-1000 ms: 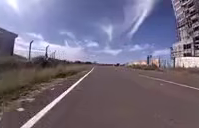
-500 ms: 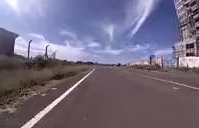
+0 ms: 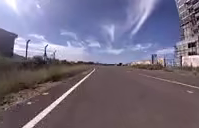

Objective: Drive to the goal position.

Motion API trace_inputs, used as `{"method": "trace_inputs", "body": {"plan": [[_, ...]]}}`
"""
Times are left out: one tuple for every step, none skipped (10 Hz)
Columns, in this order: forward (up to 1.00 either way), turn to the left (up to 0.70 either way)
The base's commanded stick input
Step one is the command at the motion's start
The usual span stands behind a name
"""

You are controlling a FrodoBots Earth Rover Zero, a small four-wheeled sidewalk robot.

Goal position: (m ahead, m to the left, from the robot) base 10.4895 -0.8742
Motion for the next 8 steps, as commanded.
{"method": "trace_inputs", "body": {"plan": [[1.00,0.00],[1.00,0.00],[1.00,0.00],[1.00,0.00],[1.00,0.00],[1.00,0.00],[1.00,0.00],[1.00,0.00]]}}
